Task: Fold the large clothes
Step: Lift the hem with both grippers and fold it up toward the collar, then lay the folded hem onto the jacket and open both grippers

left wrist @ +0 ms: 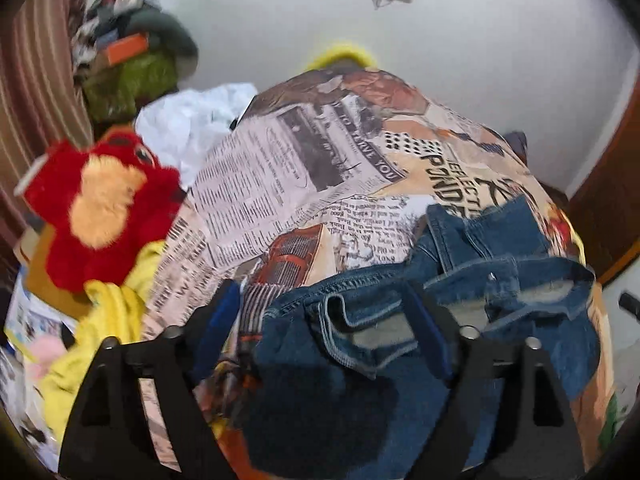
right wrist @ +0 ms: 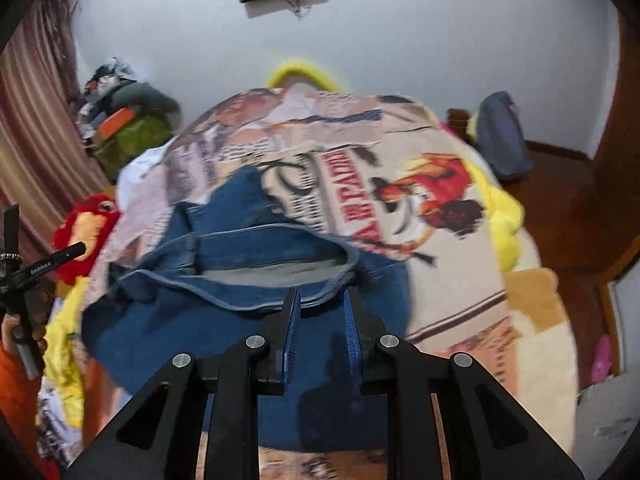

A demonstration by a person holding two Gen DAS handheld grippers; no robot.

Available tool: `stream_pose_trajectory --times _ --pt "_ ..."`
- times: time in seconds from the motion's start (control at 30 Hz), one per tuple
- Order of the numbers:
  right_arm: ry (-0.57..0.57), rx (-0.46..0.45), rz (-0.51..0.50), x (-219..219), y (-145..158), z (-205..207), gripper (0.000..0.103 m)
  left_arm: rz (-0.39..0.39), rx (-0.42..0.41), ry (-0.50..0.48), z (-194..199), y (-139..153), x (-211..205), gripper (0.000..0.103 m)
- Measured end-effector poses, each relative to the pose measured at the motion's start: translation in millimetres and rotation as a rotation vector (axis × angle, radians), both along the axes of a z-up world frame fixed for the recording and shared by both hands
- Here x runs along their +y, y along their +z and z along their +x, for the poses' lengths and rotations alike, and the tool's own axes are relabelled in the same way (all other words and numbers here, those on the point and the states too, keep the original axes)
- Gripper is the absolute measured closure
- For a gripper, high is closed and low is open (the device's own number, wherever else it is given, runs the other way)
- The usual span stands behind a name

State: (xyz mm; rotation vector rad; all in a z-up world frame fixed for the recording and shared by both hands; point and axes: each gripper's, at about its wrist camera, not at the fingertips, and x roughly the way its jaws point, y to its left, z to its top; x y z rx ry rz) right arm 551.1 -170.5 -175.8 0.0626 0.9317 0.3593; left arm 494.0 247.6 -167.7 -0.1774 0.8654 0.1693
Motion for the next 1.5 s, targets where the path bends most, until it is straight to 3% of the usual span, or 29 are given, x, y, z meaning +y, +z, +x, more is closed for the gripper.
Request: stream_pose_trajectory --times 0.1,0.23,0.47,0.6,0.8,0.9,1.13,1.23,1.33,1.5 --pt "0.049 0.022 0.0 21 -1 -6 0.086 0.057 0.042 -0.093 -14 -4 -18 0.01" --pt "0.107 0.051 -0.017 45 -13 -14 0.086 0.111 0.138 -0.212 -21 -37 -47 0.01" --pt "0.188 0.158 -0.084 77 -60 -12 0.086 0.119 0.267 -0.264 -14 -98 -68 0.01" --pt "0.22 0.193 -0.138 90 -87 -3 0.086 0.088 0.261 -0.222 6 -107 -53 0.009" --pt "0.221 0.186 -0.112 99 -91 28 0.086 0.155 0.278 -0.125 43 -115 -23 0.009" --pt "0.198 0.189 -0.098 104 -89 50 0.086 0.163 0.239 -0.098 55 -102 -15 0.009" --pt "0.094 0.091 -0.093 107 -77 89 0.086 0.226 0.168 -0.025 79 -77 2 0.009" --pt "0.044 0.091 -0.041 100 -80 95 0.086 0.13 0.161 0.023 84 -78 21 0.006" --pt "0.048 0.08 -0.058 102 -80 92 0.086 0.036 0.181 0.048 85 -86 31 0.006" --pt "0.067 0.046 -0.112 100 -64 74 0.086 0.089 0.153 0.026 67 -69 20 0.006"
